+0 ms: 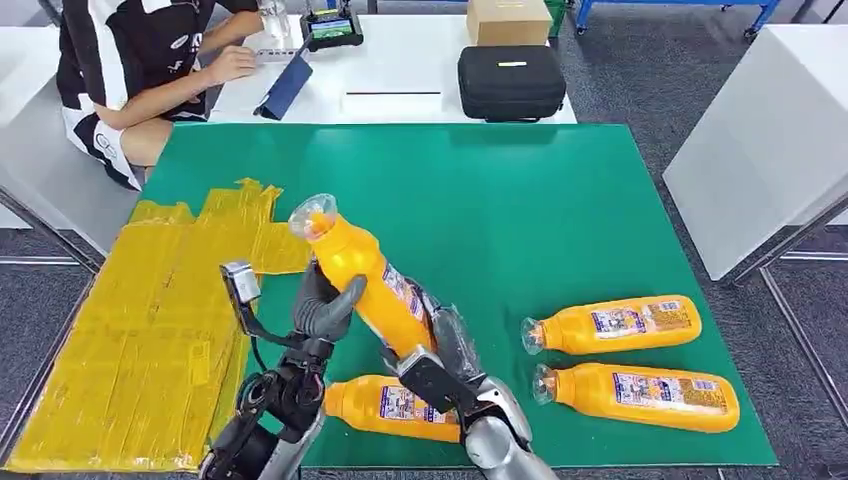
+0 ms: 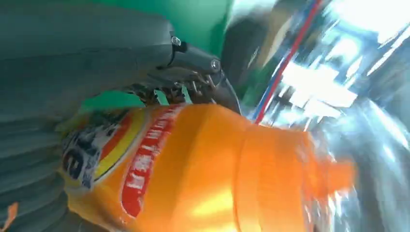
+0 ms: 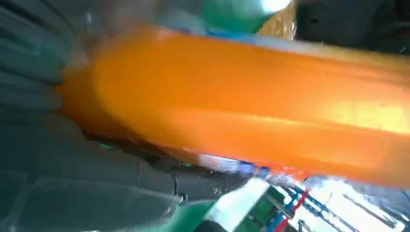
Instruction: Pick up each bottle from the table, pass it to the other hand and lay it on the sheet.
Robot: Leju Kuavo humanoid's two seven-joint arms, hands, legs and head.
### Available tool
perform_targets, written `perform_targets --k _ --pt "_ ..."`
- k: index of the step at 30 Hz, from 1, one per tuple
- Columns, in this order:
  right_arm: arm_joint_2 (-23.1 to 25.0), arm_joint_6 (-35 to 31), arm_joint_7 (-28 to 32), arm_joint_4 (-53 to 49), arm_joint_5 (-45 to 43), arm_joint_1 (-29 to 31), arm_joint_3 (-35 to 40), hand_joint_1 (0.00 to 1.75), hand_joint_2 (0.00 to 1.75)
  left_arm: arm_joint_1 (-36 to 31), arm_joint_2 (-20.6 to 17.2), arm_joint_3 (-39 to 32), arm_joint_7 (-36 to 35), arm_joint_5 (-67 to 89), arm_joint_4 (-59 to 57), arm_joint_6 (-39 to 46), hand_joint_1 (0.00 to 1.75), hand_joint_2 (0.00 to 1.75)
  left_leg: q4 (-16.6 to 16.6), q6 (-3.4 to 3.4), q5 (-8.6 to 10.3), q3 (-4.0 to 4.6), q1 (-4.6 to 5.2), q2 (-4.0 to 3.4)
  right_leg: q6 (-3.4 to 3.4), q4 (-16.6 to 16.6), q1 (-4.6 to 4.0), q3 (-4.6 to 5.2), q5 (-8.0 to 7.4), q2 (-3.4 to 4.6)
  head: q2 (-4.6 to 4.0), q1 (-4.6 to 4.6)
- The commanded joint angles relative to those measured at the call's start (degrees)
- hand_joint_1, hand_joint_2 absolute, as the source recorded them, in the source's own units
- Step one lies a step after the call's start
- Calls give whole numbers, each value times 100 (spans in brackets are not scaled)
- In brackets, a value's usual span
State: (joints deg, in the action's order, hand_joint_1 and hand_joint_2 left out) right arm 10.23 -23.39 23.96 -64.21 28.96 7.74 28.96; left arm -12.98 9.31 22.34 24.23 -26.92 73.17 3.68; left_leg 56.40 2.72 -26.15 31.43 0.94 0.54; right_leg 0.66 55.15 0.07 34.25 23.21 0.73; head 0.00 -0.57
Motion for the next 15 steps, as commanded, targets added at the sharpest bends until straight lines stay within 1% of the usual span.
perform_targets --k 1,2,3,4,5,6,8,9,11,13,14,15 --pt "-574 191 3 -2783 -516 -779 -322 0 175 2 -238 -1166 902 3317 1609 2508 175 175 15 -25 -20 -8 -7 0 1 14 -6 -10 20 -11 0 -2" --pt "-697 174 -5 -3035 -616 -871 -278 0 175 -13 -274 -1241 940 4002 1859 2947 175 175 14 -20 -17 -4 -6 0 1 12 -5 -5 17 -7 0 -2" --pt "-762 106 5 -3139 -643 -915 -255 0 175 -16 -317 -1285 862 4294 2032 3082 175 175 9 -13 -7 7 -4 0 1 7 -3 6 7 -6 0 0" --pt "-807 -28 42 -3207 -670 -946 -264 0 175 -41 -365 -1330 825 4794 2099 3326 175 175 15 -20 -17 -3 -7 -3 1 12 -6 -5 16 -6 0 0" --pt "-856 -125 61 -3229 -702 -958 -266 0 175 -79 -394 -1340 715 5120 2136 3431 175 175 7 -14 -8 5 -4 -1 1 7 -2 6 8 -5 0 -5" --pt "-885 -260 81 -3244 -826 -980 -317 0 175 -177 -469 -1325 518 5740 2063 3600 175 175 10 -21 -16 -8 -8 2 1 8 -6 -10 17 -13 0 -2" --pt "-937 -352 43 -3244 -1024 -1030 -397 0 175 -294 -383 -1590 244 6908 1874 3632 175 175 5 -18 -9 -9 -5 17 2 3 -4 -13 13 -19 0 0" --pt "-963 -392 20 -3216 -1094 -1059 -440 0 175 -377 -408 -1628 47 7484 1675 3632 175 175 7 -23 -13 -18 -8 14 3 3 -6 -22 15 -18 0 -2" --pt "-966 -311 -2 -3224 -1258 -1119 -480 0 175 -474 -579 -1605 -635 8451 1283 3531 175 175 0 -17 -5 -14 -4 10 3 -3 -3 -17 7 -14 0 -2" --pt "-936 -252 -29 -3353 -1207 -1319 -531 0 175 -581 -828 -1671 -2275 11308 736 3219 175 175 -5 -12 0 -12 2 11 1 -4 1 -12 4 -13 0 0" --pt "-928 -215 -66 -3386 -1176 -1379 -539 0 175 -612 -1055 -1538 -2669 11692 622 3075 175 175 -4 -32 -9 -35 -6 11 1 -6 -7 -38 12 -21 0 -2" --pt "-907 -172 -128 -3424 -1182 -1480 -564 0 175 -746 -1569 -895 -3386 11692 398 2668 175 175 -13 -16 1 -23 6 11 -2 -7 3 -20 5 -13 0 -2"
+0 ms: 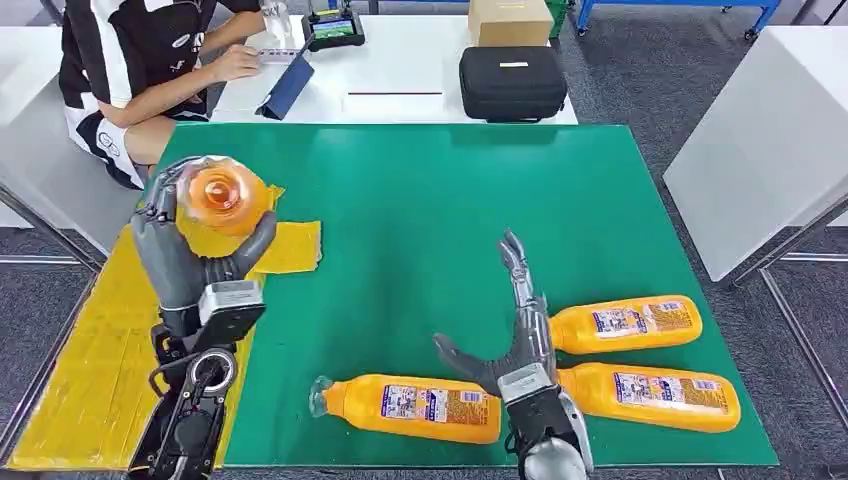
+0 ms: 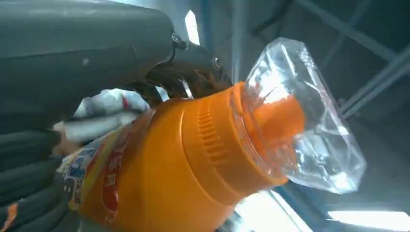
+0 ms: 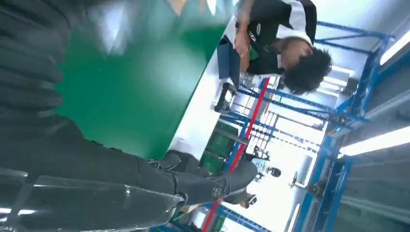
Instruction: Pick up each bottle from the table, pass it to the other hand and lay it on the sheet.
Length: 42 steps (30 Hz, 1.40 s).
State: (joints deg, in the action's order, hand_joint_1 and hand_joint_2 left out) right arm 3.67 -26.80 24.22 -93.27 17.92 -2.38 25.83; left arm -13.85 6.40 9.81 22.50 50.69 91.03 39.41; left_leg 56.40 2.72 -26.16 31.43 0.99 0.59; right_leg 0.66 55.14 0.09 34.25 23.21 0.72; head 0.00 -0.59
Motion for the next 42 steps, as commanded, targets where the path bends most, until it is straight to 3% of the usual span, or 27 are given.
perform_targets --k 1,8,9,10,14,21,30,34,41,42 --pt "-245 211 -182 -530 -109 -508 -264 0 175 -761 -1476 666 -3539 3931 -1517 -1086 175 175 -11 -15 1 -21 0 10 -2 -5 1 -21 5 -16 0 2" --pt "-245 211 -182 -530 -109 -508 -264 0 175 -761 -1476 666 -3539 3931 -1517 -1086 175 175 -3 -22 -6 -26 -18 -3 -2 -4 -13 -22 12 -8 0 2" --pt "-214 282 -218 -528 -156 -517 -313 0 175 -1047 -1969 1539 -4415 3931 -1601 -1559 175 175 -4 -20 -4 -22 -17 4 -1 -2 -12 -19 10 -5 0 2" --pt "-182 304 -223 -534 -155 -535 -349 0 175 -1169 -2115 1950 -4760 3931 -1711 -1866 175 175 1 -16 0 -8 -18 4 -1 2 -12 -6 6 -1 0 0" --pt "-66 470 -231 -538 -163 -540 -482 0 175 -1478 -2165 2444 -4957 3931 -2457 -2546 175 175 -1 -23 -1 -20 -19 3 -1 0 -13 -20 8 -9 0 0" --pt "39 691 -320 -461 -229 -387 -608 0 175 -1618 -1780 2008 -3994 3931 -3625 -3005 175 175 -4 -20 -1 -20 -13 -8 -2 -2 -5 -18 5 6 0 0" --pt "78 995 -415 -409 -479 -370 -643 0 175 -1526 -1524 1672 -3458 3931 -3759 -3224 175 175 -1 -19 -3 -14 -14 -12 0 0 -6 -10 5 8 0 2" --pt "133 1338 -558 -230 -428 -260 -655 0 175 -1211 -1119 799 -2538 3931 -3889 -3135 175 175 -6 -16 -1 -16 -12 -19 1 -5 -4 -12 0 16 0 0" --pt "50 1668 -873 44 -170 -134 -524 0 175 -1201 -935 565 -2469 3931 -4382 -3045 175 175 -11 -32 -14 -47 -19 -23 1 -11 -11 -45 12 13 0 0" --pt "4 1877 -1043 103 -78 -93 -479 0 175 -1219 -900 503 -2474 3931 -4502 -3022 127 175 -10 -20 -4 -26 -13 -19 -1 -7 -5 -24 4 14 0 2"
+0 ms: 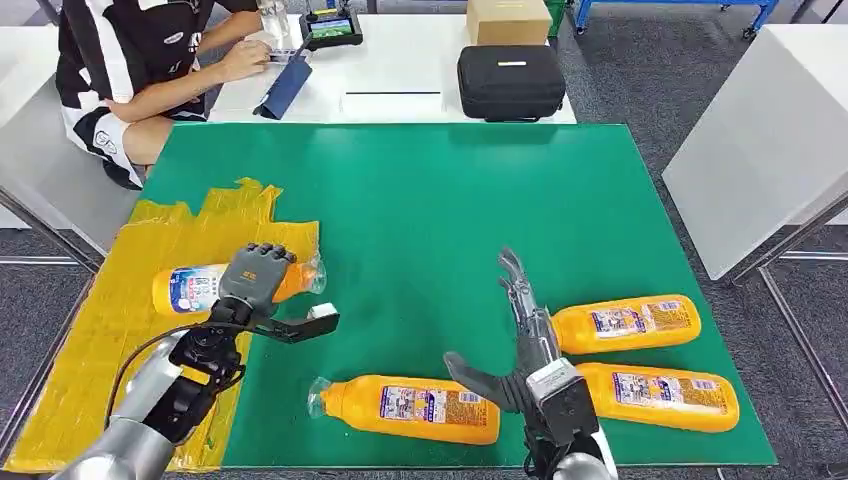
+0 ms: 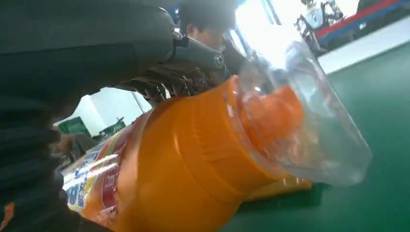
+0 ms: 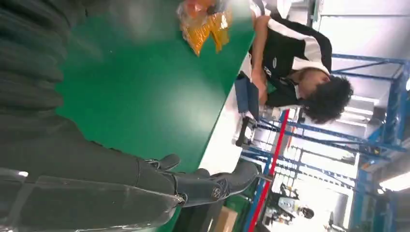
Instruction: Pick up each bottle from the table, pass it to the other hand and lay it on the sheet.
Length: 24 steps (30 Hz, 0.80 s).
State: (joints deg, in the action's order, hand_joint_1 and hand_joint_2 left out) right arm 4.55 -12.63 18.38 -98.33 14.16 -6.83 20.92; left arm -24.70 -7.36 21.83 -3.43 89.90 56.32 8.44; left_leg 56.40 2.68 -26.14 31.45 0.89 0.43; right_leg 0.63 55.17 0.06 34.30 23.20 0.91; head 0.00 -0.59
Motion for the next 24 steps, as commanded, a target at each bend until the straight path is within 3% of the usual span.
perform_targets --k 1,5,15,17,18,24 --pt "-139 607 -580 672 396 392 69 0 175 -124 507 -758 162 -14 -1088 85 0 175 -10 -23 -10 -37 -7 -6 2 -13 -7 -38 8 -5 0 0" --pt "-263 937 -805 920 799 490 258 0 175 3 729 -1120 792 -688 -1142 2 0 175 -11 -19 -7 -35 -6 -8 3 -14 -5 -36 4 -2 0 0" --pt "-259 938 -804 934 800 476 263 0 175 -4 747 -1108 789 -682 -1130 0 0 175 -8 -16 -5 -24 -4 1 2 -9 -2 -26 4 -7 0 0" --pt "-332 1072 -883 931 1075 448 353 0 175 88 800 -1156 1074 -1005 -919 72 0 175 -7 -11 -3 -17 -2 4 1 -7 -1 -19 2 -7 0 0" --pt "-378 1109 -934 948 1253 448 426 0 0 115 852 -1205 1317 -1250 -858 86 0 175 -7 -16 -7 -25 -3 4 2 -8 -2 -28 6 -11 0 0" --pt "-344 1333 -1220 1460 2489 631 685 0 0 441 949 -1113 1921 -2704 287 86 0 175 -3 -15 -9 -20 -8 1 2 -9 -7 -24 5 -9 0 0"
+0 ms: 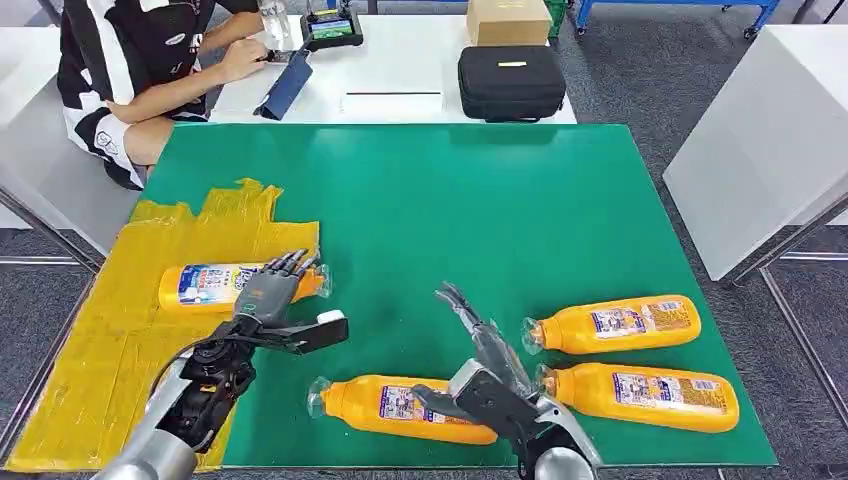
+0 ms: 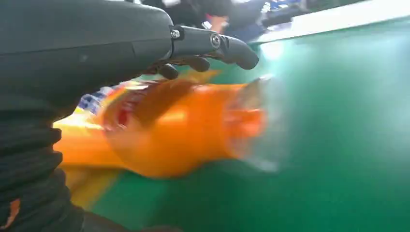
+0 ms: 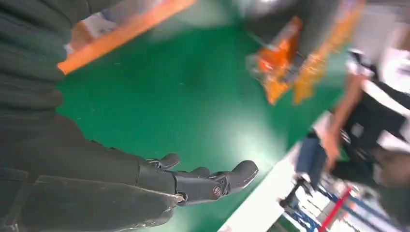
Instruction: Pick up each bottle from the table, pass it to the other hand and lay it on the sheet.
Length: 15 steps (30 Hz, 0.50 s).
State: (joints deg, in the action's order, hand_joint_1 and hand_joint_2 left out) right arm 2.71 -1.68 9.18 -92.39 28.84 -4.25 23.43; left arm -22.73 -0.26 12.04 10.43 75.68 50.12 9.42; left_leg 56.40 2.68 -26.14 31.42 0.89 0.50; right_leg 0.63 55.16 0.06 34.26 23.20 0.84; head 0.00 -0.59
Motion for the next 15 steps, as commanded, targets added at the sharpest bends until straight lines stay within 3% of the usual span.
perform_targets --k 1,3,8,15 --pt "-197 288 -359 980 1245 429 537 0 0 334 231 -143 642 -1497 1139 -39 0 175 -2 -19 -13 -25 -9 -7 3 -8 -8 -28 9 -3 0 0" --pt "-279 401 -470 1257 1727 547 782 0 0 527 211 -189 863 -1938 1599 -148 0 175 -3 -16 -12 -20 -9 -22 3 -10 -8 -21 2 12 0 0" --pt "-234 558 -710 2091 2546 949 1241 0 0 1261 325 -443 2269 -4367 3134 -1248 0 175 -4 -17 -13 -22 -9 -29 2 -11 -8 -21 2 18 0 0" --pt "-190 698 -1360 2792 3703 1054 1567 0 0 1505 502 -481 2482 -4902 3709 -1818 0 175 -7 -16 -9 -22 -7 -13 1 -12 -6 -23 4 4 0 0"
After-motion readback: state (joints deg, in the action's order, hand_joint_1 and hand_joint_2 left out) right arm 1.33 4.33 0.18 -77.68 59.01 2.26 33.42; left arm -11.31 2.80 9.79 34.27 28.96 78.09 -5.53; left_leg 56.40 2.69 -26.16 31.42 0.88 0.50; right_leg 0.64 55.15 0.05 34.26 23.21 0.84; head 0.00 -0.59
